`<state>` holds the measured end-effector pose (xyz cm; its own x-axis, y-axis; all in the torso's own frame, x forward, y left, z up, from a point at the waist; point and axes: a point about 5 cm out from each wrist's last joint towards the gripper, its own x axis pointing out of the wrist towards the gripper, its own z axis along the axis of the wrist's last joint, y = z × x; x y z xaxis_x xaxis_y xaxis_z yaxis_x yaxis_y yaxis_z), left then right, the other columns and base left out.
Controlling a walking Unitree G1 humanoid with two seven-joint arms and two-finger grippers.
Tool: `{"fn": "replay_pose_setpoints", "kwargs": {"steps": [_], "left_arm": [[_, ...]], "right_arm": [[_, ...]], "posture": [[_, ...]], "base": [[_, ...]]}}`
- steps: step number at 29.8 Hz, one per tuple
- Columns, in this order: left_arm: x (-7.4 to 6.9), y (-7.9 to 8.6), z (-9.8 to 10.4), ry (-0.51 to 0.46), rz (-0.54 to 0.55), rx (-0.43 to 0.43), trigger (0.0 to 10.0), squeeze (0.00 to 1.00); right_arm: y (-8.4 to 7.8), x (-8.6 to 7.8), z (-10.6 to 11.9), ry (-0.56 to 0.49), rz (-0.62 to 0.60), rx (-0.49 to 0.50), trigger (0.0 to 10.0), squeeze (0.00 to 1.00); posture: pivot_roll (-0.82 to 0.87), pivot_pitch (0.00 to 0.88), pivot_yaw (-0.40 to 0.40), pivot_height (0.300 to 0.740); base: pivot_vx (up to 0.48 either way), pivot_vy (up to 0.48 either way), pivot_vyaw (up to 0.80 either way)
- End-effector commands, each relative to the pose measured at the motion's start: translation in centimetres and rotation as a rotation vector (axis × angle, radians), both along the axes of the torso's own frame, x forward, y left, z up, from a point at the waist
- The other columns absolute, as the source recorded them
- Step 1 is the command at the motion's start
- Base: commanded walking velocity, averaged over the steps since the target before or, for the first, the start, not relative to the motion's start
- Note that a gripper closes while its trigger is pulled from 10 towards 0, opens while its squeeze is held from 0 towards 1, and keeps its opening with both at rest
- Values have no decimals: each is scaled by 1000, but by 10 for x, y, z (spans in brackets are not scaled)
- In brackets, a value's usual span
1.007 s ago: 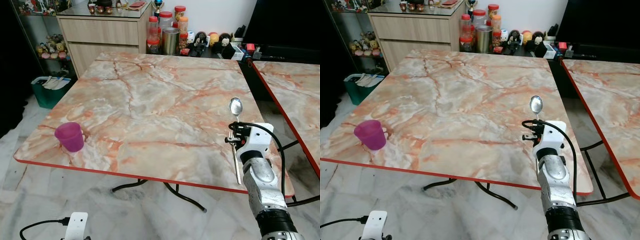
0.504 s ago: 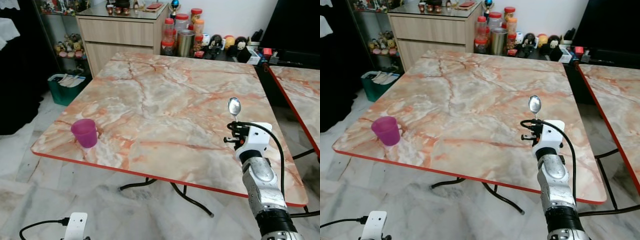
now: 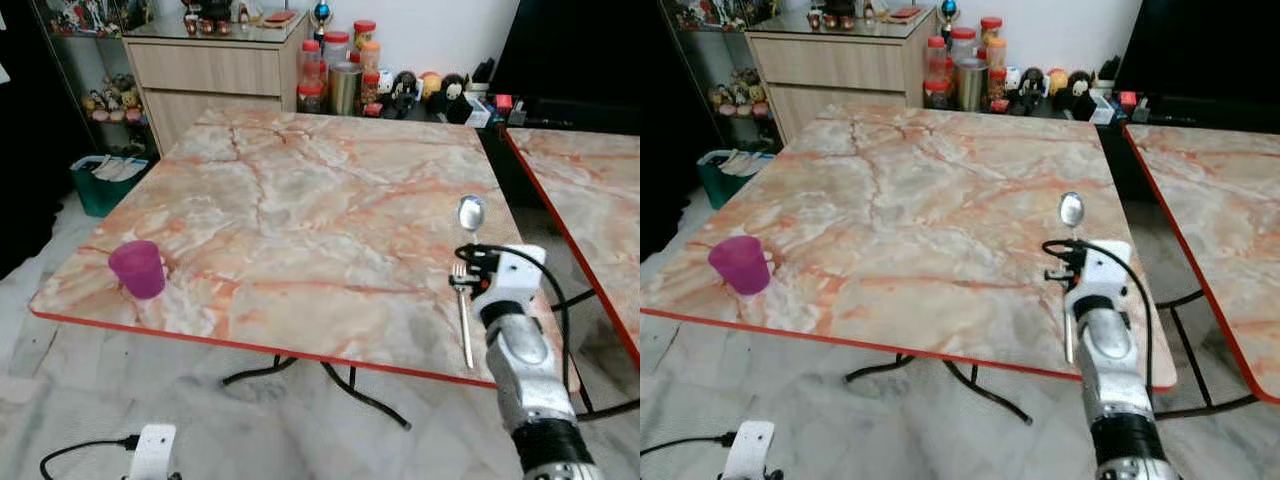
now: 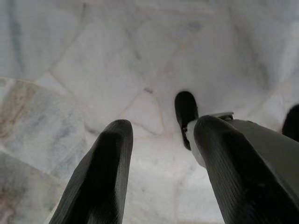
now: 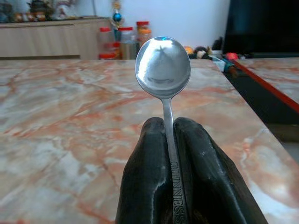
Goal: Setting the table
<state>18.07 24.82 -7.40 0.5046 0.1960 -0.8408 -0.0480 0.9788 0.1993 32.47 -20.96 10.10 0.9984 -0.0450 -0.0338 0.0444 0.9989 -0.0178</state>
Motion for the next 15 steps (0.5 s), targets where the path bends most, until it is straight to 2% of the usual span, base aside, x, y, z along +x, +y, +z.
{"fn": "replay_pose_setpoints", "kwargs": {"steps": [1, 7, 15], "left_arm": [[-1, -5, -2, 11, -16, -8, 10000, 0], [-1, -6, -2, 9, -15, -8, 10000, 0], [0, -8, -2, 0, -9, -15, 10000, 0]], "right_arm": [[-8, 1, 4, -6, -18, -8, 10000, 0], [-8, 1, 3, -3, -19, -11, 10000, 0], [-23, 1, 8, -8, -42, -41, 10000, 0]], "posture": [[67, 0, -26, 740], [65, 0, -27, 740], [59, 0, -41, 740]], "base": [[0, -281, 0], [0, -274, 0], [0, -278, 0]]}}
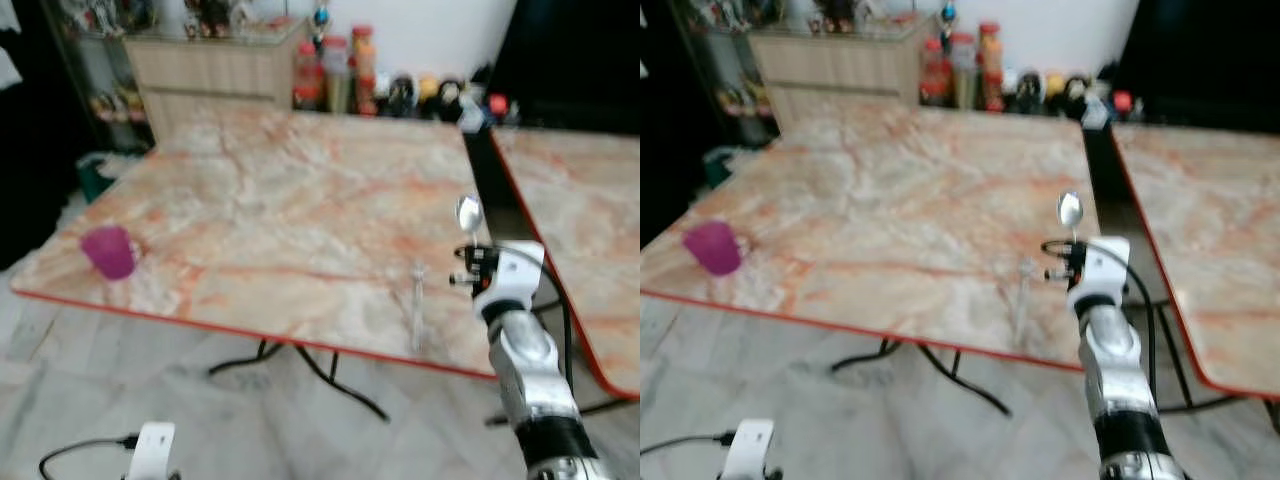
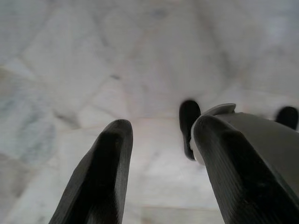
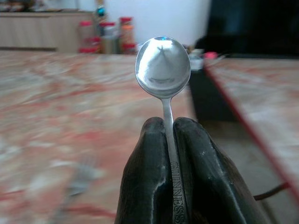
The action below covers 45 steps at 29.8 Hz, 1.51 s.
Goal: Setting the table
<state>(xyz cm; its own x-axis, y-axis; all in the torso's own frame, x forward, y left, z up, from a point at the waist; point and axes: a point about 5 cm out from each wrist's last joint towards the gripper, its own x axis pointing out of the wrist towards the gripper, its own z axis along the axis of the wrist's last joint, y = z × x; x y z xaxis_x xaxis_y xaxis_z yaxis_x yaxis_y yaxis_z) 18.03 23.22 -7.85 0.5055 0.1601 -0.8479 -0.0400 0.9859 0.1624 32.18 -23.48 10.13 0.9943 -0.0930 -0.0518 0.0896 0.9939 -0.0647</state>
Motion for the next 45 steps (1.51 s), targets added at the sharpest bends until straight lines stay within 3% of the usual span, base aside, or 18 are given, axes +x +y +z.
{"fn": "replay_pose_setpoints", "kwargs": {"steps": [1, 6, 22, 29, 34, 36, 44, 45], "left_arm": [[1, 7, 2, 0, -3, 22, 10000, 0], [3, 3, 2, 1, -22, 17, 10000, 0], [11, -6, 4, -22, 5, -4, 10000, 0], [7, -5, 2, -5, -2, -3, 10000, 0], [3, -2, 1, 10, -25, 9, 10000, 0], [0, 0, 0, 14, -29, 16, 10000, 0], [-7, 7, -1, 21, -23, 31, 10000, 0], [-7, 7, -1, 21, -23, 31, 10000, 0]], "right_arm": [[0, 3, 9, -33, -1, 1, 10000, 0], [-16, -4, 7, -24, -42, -16, 10000, 0], [-45, -5, 20, -35, -93, -47, 10000, 0], [-66, -20, 8, 1, -167, -29, 10000, 0], [-80, -44, -15, 58, -243, 14, 10000, 0], [-85, -60, -38, 133, -275, 29, 10000, 0], [-78, -102, -99, 366, -329, 118, 10000, 0], [-78, -102, -99, 366, -329, 118, 10000, 0]], "posture": [[59, 0, -41, 740], [38, 0, -43, 740], [10, 0, -71, 740], [-26, 0, -39, 740], [-42, 0, -15, 740], [-31, 0, -13, 740], [-11, 0, -18, 740], [-11, 0, -18, 740]], "base": [[0, -281, 0], [0, -278, 0], [0, -279, 0], [0, -280, 0], [0, -280, 0], [0, -277, 0], [0, -279, 0], [0, -281, 0]]}}
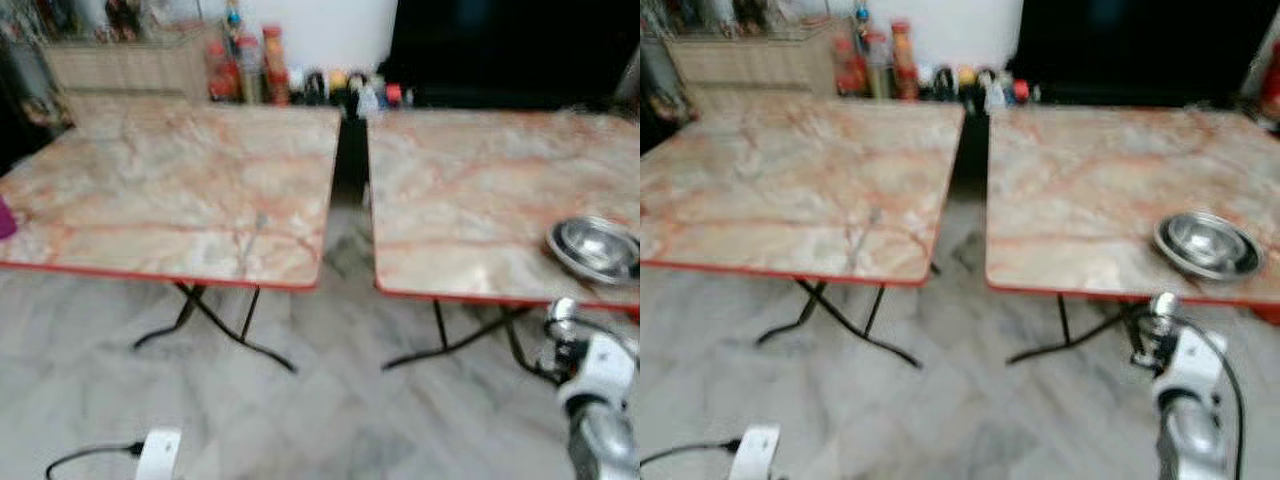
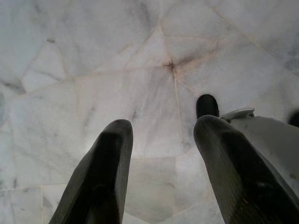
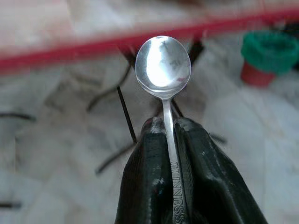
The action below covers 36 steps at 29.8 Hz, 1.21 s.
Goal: Setting the table
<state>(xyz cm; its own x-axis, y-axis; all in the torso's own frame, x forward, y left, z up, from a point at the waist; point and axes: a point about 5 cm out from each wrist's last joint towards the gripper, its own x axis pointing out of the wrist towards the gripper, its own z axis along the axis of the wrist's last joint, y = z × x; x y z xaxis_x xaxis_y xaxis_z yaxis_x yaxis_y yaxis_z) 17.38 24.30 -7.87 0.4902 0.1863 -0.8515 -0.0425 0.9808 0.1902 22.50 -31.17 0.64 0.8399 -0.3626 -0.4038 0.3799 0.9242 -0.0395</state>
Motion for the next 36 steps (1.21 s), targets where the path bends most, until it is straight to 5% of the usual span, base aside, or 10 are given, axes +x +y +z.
{"fn": "replay_pose_setpoints", "kwargs": {"steps": [1, 10, 13, 26, 36], "left_arm": [[-1, -3, -1, 7, -27, 3, 10000, 0], [-6, -2, -3, 21, -19, -8, 10000, 0], [-6, -3, -3, -11, 10, -31, 10000, 0], [-6, -2, -3, -2, -12, -24, 10000, 0], [-7, -1, -3, 6, -23, -19, 10000, 0]], "right_arm": [[1, -10, -11, 44, -14, 19, 10000, 0], [22, -35, -49, 211, 0, 126, 10000, 0], [32, -58, -69, 318, -30, 191, 10000, 0], [41, -90, -90, 482, -34, 257, 10000, 0], [49, -91, -93, 482, -40, 281, 10000, 0]], "posture": [[-7, 0, -20, 740], [-1, 0, -22, 740], [4, 0, -27, 740], [9, 0, -36, 740], [16, 0, -29, 740]], "base": [[0, -277, 0], [0, -60, 0], [0, 0, 0], [161, 0, 0], [313, 0, 0]]}}
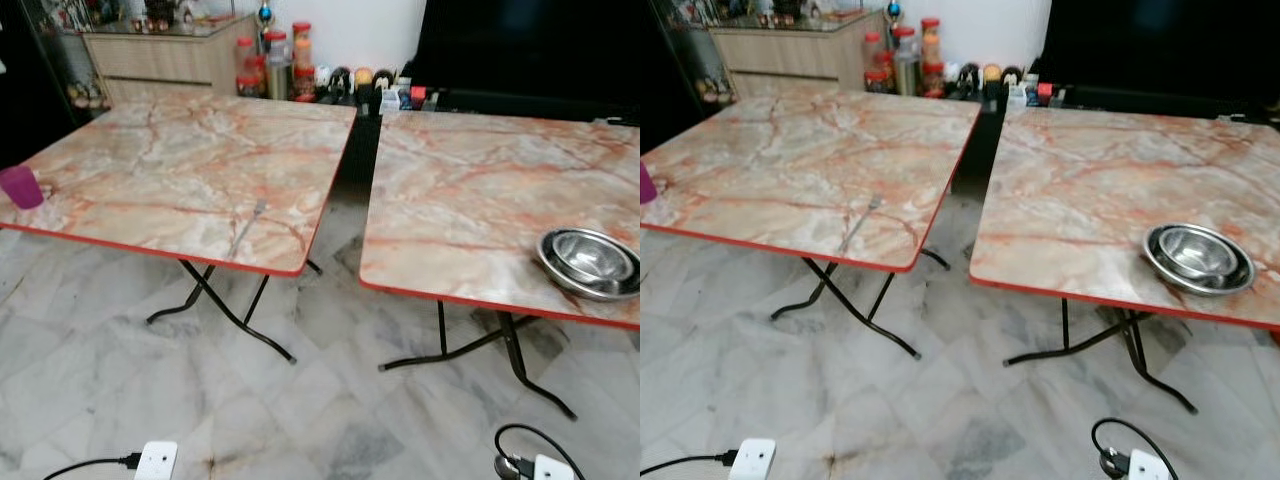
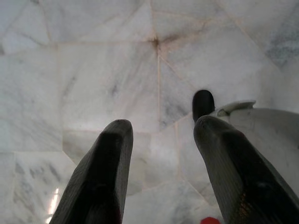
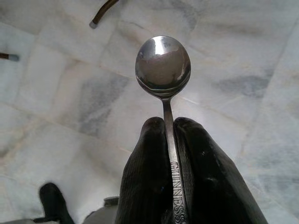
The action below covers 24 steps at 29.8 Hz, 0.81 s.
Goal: Setting the table
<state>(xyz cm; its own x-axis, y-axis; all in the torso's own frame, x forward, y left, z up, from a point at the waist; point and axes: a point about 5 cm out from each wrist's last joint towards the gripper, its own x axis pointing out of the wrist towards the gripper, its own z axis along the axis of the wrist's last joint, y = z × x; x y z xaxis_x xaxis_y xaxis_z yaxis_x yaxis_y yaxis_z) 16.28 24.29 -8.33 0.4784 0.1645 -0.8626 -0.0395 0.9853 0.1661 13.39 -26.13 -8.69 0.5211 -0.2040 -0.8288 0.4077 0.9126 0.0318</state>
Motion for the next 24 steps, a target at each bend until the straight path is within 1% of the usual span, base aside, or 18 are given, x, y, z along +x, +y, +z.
{"fn": "replay_pose_setpoints", "kwargs": {"steps": [1, 10, 18, 24], "left_arm": [[4, -1, 2, -8, -24, 7, 10000, 0], [7, -1, 3, -12, -35, 9, 10000, 0], [10, -2, 4, -34, -14, -1, 10000, 0], [9, -1, 4, -31, -12, 2, 10000, 0]], "right_arm": [[-2, 1, 1, -5, -8, -7, 10000, 0], [-1, 4, 2, -4, -12, -10, 10000, 0], [-3, 7, 3, -18, -39, -13, 10000, 0], [-2, 6, 3, -20, -48, -9, 10000, 0]], "posture": [[16, 0, -29, 740], [16, 0, -24, 740], [5, 0, -20, 740], [9, 0, -19, 740]], "base": [[319, 0, 0], [310, 0, 0], [0, 0, 0], [0, 0, 0]]}}
